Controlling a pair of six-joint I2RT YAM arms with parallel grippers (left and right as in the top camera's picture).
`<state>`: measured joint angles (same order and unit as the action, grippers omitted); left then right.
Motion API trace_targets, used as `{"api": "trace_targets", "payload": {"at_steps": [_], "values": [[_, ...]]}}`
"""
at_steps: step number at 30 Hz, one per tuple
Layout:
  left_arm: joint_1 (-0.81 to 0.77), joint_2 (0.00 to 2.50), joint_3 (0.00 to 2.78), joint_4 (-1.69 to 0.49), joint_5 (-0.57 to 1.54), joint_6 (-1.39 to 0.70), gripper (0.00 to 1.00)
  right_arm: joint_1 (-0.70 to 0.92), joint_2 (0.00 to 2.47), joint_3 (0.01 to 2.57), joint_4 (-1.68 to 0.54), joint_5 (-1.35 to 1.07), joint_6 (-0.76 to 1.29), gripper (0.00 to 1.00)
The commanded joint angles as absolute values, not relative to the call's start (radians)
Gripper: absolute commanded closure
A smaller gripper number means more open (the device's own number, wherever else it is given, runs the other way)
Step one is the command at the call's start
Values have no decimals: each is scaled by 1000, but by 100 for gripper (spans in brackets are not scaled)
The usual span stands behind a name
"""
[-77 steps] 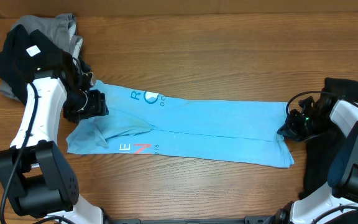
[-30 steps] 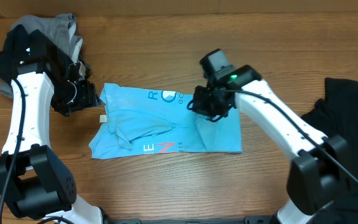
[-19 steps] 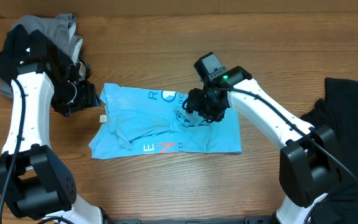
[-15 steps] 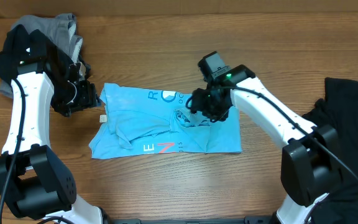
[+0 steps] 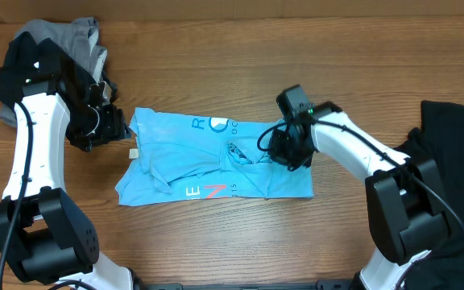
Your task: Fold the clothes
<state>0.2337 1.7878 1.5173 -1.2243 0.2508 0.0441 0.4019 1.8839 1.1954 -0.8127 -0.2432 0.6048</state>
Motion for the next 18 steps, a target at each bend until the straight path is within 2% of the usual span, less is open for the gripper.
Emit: {"api": "trace_targets", "payload": {"at_steps": [1,4,7,14,18], "values": [[236,1772,1541,-1226,263,49,41,439,1859,1135,-720,-519,577,87],[236,1772,1541,-1227,263,49,41,503,1856,1128,-647,-734,432,90],[235,1772,1541,-1230,263,49,41,561,1835,1143,-649,-777,324,90],[236,1772,1541,-1238,260,49,41,512,1745,1207,-791,-423,325,89],[236,1772,1541,-1237,260,49,41,424,1723,1207,-821,-348,380,88]]}}
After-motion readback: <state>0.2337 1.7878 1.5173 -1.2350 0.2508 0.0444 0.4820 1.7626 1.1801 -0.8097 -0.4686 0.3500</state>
